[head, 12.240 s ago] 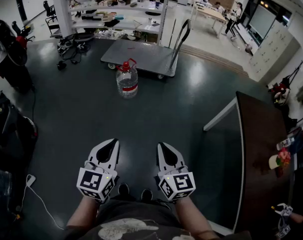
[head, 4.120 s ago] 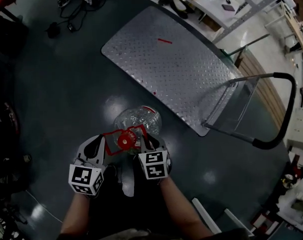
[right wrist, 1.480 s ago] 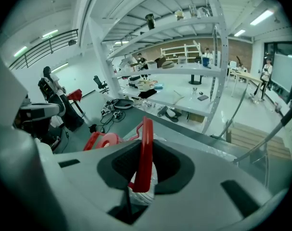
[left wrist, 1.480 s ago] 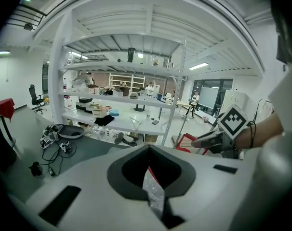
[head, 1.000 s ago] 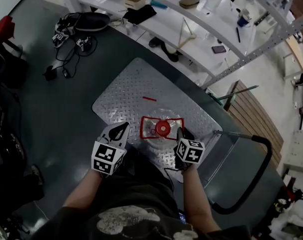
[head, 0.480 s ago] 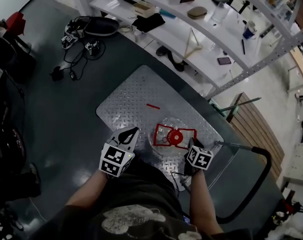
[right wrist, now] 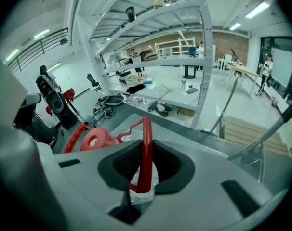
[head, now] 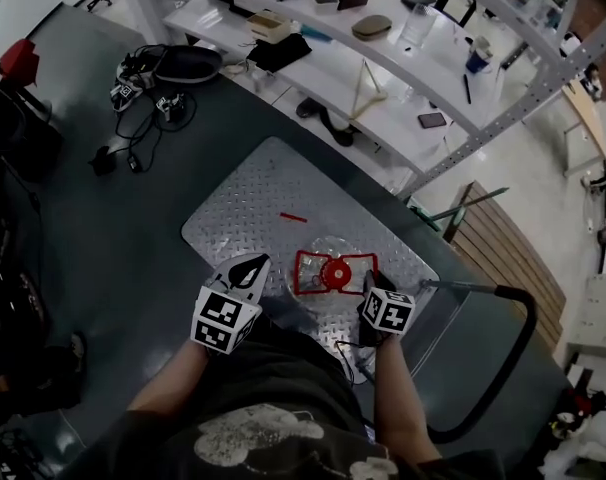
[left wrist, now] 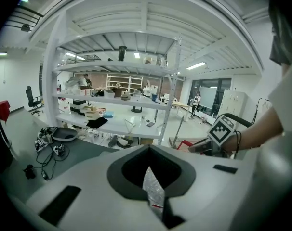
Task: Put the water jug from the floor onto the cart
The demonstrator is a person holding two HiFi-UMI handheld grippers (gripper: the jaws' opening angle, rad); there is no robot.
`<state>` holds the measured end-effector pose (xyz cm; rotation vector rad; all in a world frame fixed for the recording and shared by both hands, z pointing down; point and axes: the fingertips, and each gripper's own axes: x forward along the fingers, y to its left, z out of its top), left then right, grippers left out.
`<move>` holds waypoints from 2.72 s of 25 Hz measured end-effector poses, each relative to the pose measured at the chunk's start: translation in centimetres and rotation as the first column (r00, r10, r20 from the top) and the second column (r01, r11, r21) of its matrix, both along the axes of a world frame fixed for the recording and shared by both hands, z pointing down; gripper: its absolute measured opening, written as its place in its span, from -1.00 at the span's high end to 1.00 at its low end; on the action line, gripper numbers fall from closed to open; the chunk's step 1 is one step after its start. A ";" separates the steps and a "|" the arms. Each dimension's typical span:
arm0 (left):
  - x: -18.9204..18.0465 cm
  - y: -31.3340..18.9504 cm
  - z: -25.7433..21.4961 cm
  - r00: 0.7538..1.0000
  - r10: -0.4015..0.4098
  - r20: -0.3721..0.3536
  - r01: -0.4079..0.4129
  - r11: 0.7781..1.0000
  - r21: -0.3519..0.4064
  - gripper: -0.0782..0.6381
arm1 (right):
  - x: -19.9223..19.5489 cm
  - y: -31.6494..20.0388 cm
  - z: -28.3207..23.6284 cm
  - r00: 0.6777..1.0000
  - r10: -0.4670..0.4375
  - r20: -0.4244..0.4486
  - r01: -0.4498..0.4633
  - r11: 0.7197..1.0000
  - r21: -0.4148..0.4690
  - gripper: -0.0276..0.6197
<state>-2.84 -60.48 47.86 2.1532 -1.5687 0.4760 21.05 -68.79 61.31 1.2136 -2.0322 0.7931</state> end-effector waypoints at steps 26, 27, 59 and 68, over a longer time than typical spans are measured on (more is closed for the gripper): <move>-1.9 4.4 -3.5 0.991 0.137 -0.013 -0.136 0.989 0.059 0.76 | 0.4 4.5 -14.8 0.975 0.165 0.148 -0.215 0.874 0.436 0.49; -2.1 5.1 -3.2 0.990 0.139 -0.020 -0.138 0.989 0.058 0.76 | 0.0 5.4 -15.2 0.973 0.163 0.163 -0.219 0.871 0.439 0.49; -6.5 22.7 -2.7 0.983 0.166 -0.083 -0.161 0.985 0.066 0.76 | -8.0 27.0 -16.7 0.967 0.136 0.217 -0.216 0.887 0.409 0.94; -0.8 29.9 -4.2 0.985 0.167 -0.053 -0.161 0.981 0.105 0.76 | -2.7 36.4 -17.9 0.967 0.117 0.227 -0.208 0.875 0.436 0.94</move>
